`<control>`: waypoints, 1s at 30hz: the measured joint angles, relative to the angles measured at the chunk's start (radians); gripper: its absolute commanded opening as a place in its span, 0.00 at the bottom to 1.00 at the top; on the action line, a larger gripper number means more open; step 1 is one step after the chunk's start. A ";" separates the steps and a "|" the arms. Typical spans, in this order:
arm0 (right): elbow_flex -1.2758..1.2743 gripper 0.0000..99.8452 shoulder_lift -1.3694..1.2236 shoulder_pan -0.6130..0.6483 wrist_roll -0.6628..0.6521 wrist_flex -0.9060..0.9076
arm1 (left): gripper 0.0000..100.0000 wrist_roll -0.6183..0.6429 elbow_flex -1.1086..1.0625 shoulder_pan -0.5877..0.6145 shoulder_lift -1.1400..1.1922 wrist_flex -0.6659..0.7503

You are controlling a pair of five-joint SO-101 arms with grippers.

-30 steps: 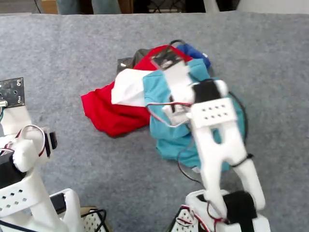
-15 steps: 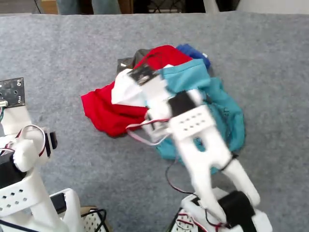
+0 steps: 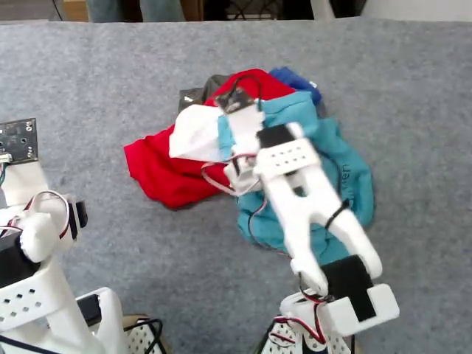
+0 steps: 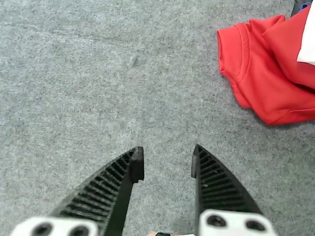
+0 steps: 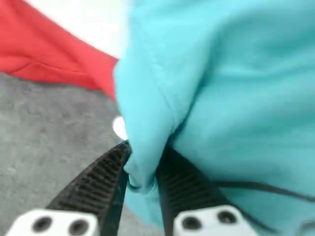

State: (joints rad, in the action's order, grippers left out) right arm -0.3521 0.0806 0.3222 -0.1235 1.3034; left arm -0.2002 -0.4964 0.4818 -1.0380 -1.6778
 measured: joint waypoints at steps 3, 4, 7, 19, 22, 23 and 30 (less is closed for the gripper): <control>0.104 0.02 0.035 -0.037 -0.032 0.130 | 0.19 0.000 0.000 0.000 0.000 0.000; 0.140 0.02 0.049 -0.044 -0.048 0.181 | 0.19 0.000 0.000 0.000 0.000 0.000; 0.255 0.02 0.092 -0.072 -0.095 0.310 | 0.19 0.000 0.000 0.000 0.000 0.000; 0.641 0.02 0.204 -0.354 -0.304 0.446 | 0.19 0.000 0.008 0.000 0.011 0.000; 0.713 0.02 0.204 -0.443 -0.328 0.446 | 0.19 0.000 0.066 0.000 0.080 0.000; 0.736 0.02 0.204 -0.471 -0.330 0.448 | 0.19 0.000 0.098 -0.003 0.114 0.000; 0.822 0.02 0.204 -0.660 -0.379 0.448 | 0.19 0.026 0.428 -0.218 0.459 -0.066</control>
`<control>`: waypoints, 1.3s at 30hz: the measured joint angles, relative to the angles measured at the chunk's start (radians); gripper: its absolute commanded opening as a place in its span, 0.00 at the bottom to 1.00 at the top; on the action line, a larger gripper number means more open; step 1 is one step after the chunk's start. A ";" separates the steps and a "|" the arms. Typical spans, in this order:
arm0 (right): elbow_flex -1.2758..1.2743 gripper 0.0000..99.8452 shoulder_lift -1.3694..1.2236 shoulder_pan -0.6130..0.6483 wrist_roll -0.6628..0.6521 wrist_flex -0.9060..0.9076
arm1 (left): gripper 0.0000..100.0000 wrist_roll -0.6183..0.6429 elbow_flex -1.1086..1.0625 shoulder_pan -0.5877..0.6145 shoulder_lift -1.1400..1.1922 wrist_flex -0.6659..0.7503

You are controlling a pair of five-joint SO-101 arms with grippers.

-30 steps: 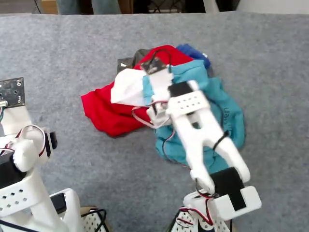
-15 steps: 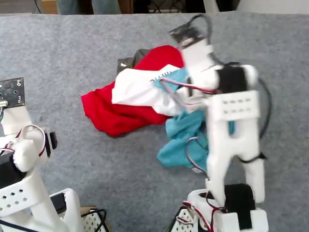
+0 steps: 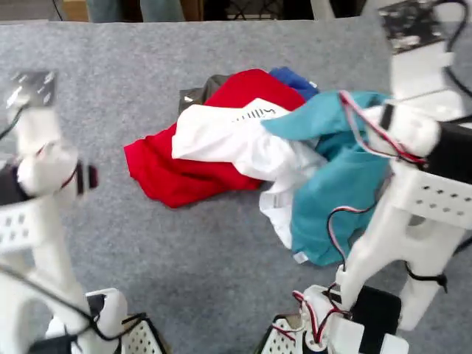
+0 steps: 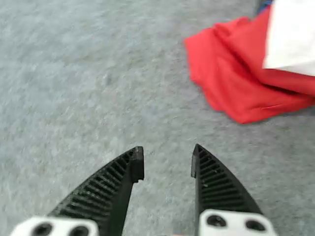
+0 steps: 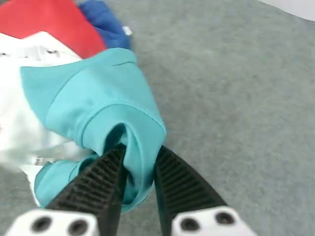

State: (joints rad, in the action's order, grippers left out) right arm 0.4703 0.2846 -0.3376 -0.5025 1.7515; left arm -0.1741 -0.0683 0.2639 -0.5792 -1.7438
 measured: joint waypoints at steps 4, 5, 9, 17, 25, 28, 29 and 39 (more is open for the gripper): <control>0.000 0.02 0.000 -0.167 -0.035 -0.015 | 0.19 0.084 0.244 -0.212 0.187 -0.009; 0.000 0.02 0.000 -0.216 -0.038 -0.028 | 0.19 0.101 0.295 -0.270 0.227 -0.008; -0.018 0.02 0.000 -0.400 -0.038 -0.052 | 0.30 0.152 0.430 -0.482 0.417 -0.009; -0.348 0.01 -0.003 -0.529 -0.026 -0.137 | 0.36 0.393 0.671 -0.600 0.873 0.077; -0.858 0.01 0.072 -0.525 0.068 -0.430 | 0.35 0.465 0.961 -0.612 1.338 0.216; -1.059 0.01 0.146 -0.497 0.071 -0.562 | 0.26 0.466 1.062 -0.612 1.499 0.238; -1.123 0.01 0.173 -0.483 0.071 -0.600 | 0.21 0.468 1.099 -0.612 1.542 0.241; -1.577 0.01 0.376 -0.365 0.083 -0.836 | 0.03 0.331 1.364 -0.555 1.738 0.132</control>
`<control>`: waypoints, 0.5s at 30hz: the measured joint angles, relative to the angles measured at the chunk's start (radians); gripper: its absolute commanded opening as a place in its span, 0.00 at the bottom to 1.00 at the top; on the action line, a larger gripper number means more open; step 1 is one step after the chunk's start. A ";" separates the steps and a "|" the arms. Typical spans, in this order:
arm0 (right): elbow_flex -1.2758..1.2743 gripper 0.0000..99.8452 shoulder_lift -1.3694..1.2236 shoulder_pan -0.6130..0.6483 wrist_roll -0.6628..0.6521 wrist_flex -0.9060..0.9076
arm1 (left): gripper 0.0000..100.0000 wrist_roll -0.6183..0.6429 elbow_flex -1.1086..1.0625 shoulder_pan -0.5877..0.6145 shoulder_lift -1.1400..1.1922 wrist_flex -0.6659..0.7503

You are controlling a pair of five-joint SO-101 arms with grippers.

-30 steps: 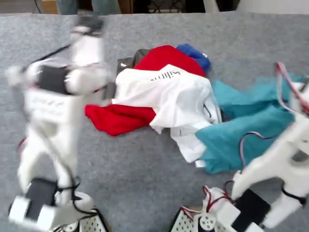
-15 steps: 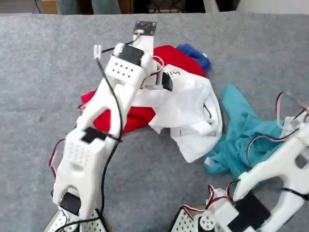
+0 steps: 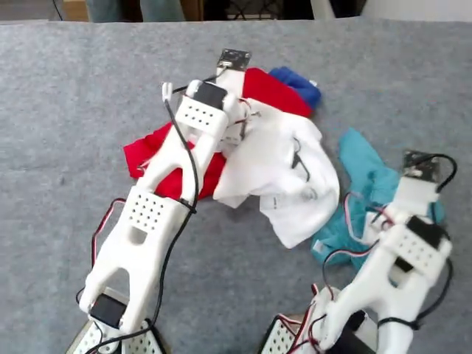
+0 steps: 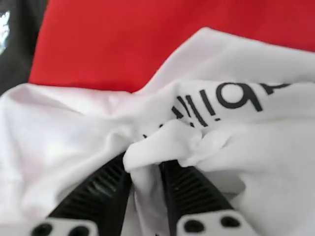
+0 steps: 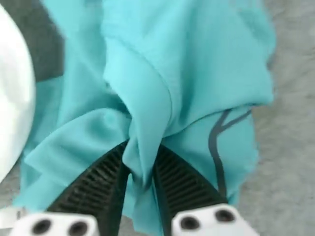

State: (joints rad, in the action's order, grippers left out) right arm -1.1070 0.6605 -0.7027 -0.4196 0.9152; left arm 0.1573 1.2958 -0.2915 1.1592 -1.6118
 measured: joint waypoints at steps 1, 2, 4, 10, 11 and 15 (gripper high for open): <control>-0.026 0.01 0.005 0.006 0.015 -0.023 | 0.03 -0.006 0.038 0.026 0.002 -0.034; -0.049 0.01 0.006 0.006 0.028 -0.046 | 0.03 -0.009 0.074 0.058 0.003 -0.068; -0.087 0.01 0.008 0.012 0.054 -0.098 | 0.03 -0.012 0.166 0.147 0.012 -0.114; -0.203 0.01 0.008 0.071 0.132 -0.284 | 0.03 -0.075 0.301 0.511 -0.018 -0.147; -0.222 0.01 0.008 0.089 0.143 -0.315 | 0.03 -0.091 0.301 0.557 -0.043 -0.147; -0.292 0.01 0.017 0.163 0.183 -0.419 | 0.03 -0.147 0.301 0.738 -0.175 -0.147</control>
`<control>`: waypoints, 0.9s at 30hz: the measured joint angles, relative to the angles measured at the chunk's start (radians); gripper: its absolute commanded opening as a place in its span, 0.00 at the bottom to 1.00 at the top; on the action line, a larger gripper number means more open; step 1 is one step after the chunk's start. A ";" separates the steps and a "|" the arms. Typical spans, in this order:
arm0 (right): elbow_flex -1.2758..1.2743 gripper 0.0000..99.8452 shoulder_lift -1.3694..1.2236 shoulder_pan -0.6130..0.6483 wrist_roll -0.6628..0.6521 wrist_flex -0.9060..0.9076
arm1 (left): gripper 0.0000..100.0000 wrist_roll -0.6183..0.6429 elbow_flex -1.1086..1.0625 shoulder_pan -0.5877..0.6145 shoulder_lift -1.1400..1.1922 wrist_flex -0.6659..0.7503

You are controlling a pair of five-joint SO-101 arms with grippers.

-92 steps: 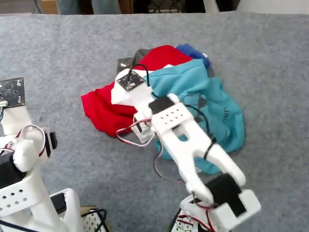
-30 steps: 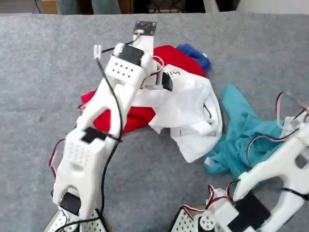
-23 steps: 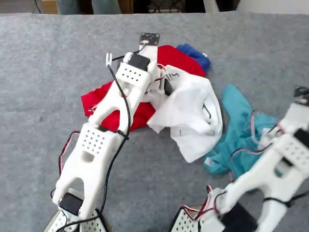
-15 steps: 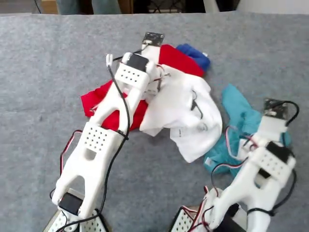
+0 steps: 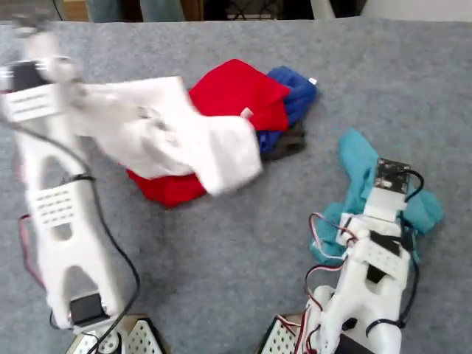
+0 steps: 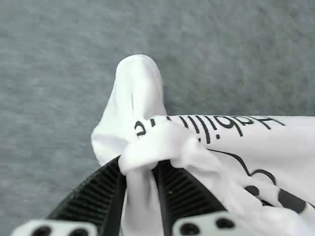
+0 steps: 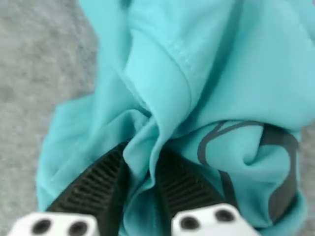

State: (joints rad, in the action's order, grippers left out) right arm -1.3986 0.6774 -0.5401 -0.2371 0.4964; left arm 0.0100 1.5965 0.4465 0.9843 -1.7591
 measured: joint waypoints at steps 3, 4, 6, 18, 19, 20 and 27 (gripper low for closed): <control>-0.008 0.01 0.003 0.034 0.043 -0.031 | 0.03 -0.015 0.000 0.130 -0.087 0.000; -0.009 0.01 0.003 0.037 0.057 -0.035 | 0.03 -0.018 0.000 0.169 -0.114 -0.002; -0.009 0.01 0.003 0.038 0.077 -0.037 | 0.03 -0.021 0.000 0.242 -0.158 -0.002; -0.015 0.01 0.003 0.038 0.086 -0.040 | 0.27 -0.009 -0.015 0.288 -0.245 -0.002; -0.015 0.01 0.003 0.038 0.086 -0.040 | 0.27 0.003 -0.015 0.256 -0.247 -0.002; -0.015 0.01 0.003 0.038 0.086 -0.040 | 0.27 0.011 -0.015 0.221 -0.249 -0.002; -0.015 0.01 0.003 0.038 0.086 -0.040 | 0.27 0.020 -0.018 -0.091 -0.249 -0.002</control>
State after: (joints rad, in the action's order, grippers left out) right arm -1.4139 0.6805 -0.5017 -0.1511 0.4565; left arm 0.0299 1.5781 0.3560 0.7357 -1.7607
